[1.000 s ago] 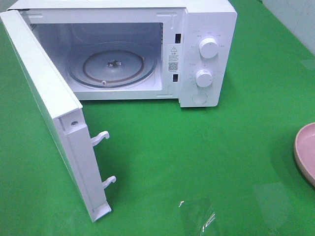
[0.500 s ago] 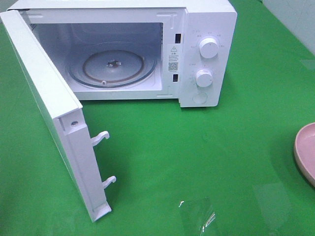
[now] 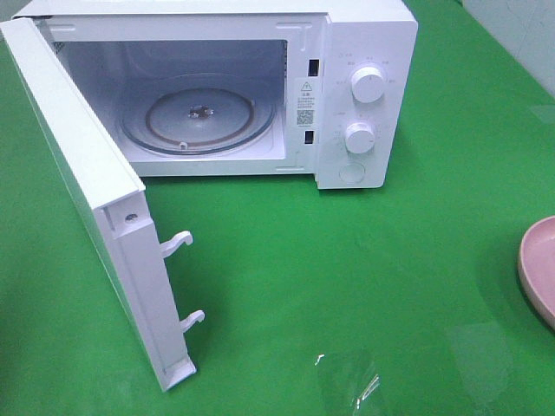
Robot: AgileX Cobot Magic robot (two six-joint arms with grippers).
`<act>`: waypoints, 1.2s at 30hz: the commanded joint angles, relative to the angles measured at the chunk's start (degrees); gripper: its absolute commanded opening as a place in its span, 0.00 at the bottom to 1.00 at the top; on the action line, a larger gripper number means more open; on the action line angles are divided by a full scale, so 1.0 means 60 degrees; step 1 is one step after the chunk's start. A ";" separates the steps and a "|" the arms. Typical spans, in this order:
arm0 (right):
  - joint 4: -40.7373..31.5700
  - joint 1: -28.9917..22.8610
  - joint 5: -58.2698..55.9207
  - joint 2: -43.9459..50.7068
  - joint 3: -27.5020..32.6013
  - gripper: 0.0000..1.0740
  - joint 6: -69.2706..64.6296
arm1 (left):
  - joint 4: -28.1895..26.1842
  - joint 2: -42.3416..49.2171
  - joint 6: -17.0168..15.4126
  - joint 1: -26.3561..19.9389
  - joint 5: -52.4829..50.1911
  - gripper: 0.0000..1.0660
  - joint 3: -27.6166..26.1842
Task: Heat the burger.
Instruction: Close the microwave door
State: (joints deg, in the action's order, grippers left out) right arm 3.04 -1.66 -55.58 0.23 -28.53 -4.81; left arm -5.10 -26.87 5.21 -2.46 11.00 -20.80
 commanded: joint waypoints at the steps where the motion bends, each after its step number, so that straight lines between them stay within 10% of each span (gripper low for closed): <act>1: -0.0057 0.0048 0.0095 0.0267 0.0048 0.71 0.0038 | 0.0019 -0.0926 -0.0048 -0.0038 -0.2139 0.00 0.0583; 13: -0.0057 0.0048 0.0095 0.0267 0.0048 0.71 0.0038 | 0.0162 -0.3466 -0.0315 -0.0038 -0.5978 0.00 0.1662; 25: -0.0057 0.0048 0.0095 0.0267 0.0048 0.71 0.0038 | 0.4698 -0.6455 -0.3657 0.0086 -0.8461 0.00 0.1280; 36: -0.0057 0.0048 0.0095 0.0267 0.0048 0.71 0.0038 | 0.4288 -0.7888 -0.3199 0.2024 -0.8604 0.00 0.0907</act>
State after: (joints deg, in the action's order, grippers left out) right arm 3.04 -1.66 -55.58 0.23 -28.53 -4.81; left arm 22.63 -72.65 -15.24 7.73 -39.36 -14.90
